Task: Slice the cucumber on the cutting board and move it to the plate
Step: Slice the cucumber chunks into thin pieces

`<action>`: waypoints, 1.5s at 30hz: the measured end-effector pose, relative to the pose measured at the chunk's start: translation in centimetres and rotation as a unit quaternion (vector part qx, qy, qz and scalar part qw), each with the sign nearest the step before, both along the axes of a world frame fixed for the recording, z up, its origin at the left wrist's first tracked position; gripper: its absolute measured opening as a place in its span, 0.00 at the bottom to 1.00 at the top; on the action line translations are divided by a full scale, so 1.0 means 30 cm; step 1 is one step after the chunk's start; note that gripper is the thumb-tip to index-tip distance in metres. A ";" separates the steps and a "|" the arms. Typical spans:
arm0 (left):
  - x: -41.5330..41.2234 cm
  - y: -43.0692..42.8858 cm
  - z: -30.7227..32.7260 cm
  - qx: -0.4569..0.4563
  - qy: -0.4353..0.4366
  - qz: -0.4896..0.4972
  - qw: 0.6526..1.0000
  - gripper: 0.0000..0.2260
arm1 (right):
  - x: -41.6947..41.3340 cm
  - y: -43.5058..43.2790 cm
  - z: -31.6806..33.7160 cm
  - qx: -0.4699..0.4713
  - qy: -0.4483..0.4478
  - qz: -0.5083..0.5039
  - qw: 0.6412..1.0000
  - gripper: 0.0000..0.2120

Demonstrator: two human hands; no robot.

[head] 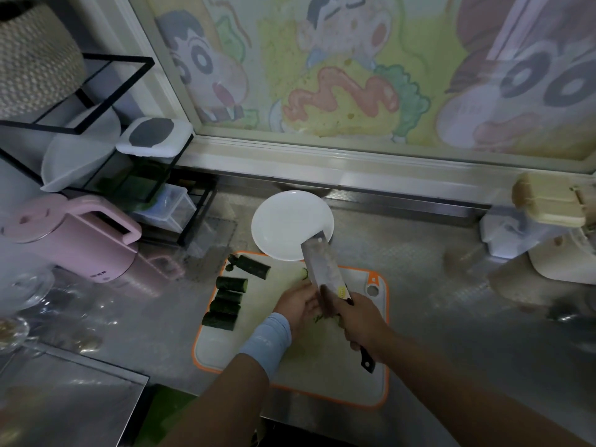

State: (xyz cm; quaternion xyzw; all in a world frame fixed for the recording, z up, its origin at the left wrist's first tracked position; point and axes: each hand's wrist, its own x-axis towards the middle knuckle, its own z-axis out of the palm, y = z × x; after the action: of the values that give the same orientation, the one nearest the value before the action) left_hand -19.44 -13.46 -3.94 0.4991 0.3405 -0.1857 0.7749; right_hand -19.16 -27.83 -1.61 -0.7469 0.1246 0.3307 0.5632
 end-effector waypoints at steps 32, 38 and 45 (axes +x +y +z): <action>-0.100 0.145 -0.096 0.669 -0.059 -0.419 0.611 0.07 | -0.103 0.033 -0.141 -0.217 -0.159 0.118 0.956 0.11; -0.005 0.139 -0.112 0.666 -0.044 -0.433 0.606 0.10 | -0.095 0.020 -0.131 -0.215 -0.178 0.116 0.953 0.09; -0.059 0.158 -0.117 0.649 -0.051 -0.280 0.706 0.13 | -0.135 0.051 -0.123 -0.196 -0.164 0.135 0.957 0.08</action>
State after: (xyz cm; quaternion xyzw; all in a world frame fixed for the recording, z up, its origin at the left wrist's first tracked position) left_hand -21.21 -8.71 -7.45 0.9597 0.1819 -0.1016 0.1884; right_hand -23.21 -26.31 -5.31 -0.8965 -0.0091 0.2455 0.3687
